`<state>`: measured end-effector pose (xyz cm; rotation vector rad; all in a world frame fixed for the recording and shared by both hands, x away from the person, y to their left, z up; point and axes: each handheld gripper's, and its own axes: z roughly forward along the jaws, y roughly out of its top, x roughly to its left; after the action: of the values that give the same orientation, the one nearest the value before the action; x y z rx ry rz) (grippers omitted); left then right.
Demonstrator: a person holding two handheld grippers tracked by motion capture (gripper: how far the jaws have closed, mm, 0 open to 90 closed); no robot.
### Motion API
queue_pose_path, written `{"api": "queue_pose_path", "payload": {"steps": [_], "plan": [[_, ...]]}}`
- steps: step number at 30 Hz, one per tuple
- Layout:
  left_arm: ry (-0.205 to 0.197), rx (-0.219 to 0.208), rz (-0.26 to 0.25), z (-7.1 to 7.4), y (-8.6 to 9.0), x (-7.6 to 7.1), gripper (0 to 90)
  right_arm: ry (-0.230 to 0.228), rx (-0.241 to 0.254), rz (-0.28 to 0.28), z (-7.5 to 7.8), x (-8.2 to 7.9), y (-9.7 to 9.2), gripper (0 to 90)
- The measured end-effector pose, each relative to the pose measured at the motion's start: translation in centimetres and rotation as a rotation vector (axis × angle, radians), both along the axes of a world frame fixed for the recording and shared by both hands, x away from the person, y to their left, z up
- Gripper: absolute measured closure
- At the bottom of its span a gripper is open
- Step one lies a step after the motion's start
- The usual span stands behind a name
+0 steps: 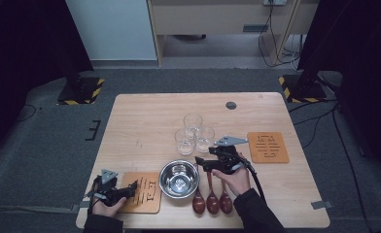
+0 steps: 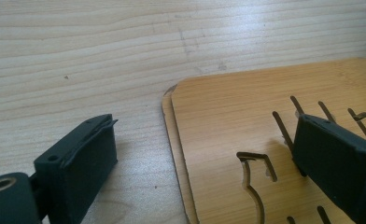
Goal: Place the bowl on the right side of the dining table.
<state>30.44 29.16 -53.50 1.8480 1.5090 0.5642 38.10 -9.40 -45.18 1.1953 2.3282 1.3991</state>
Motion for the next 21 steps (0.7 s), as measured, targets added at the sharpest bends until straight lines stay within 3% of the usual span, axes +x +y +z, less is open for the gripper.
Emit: {"api": "queue_pose_path", "payload": {"steps": [21], "plan": [[0.0, 0.0, 0.0, 0.0, 0.0, 0.0, 5.6, 0.059, -0.049, 0.034, -1.7, 0.1, 2.1, 33.7]]}}
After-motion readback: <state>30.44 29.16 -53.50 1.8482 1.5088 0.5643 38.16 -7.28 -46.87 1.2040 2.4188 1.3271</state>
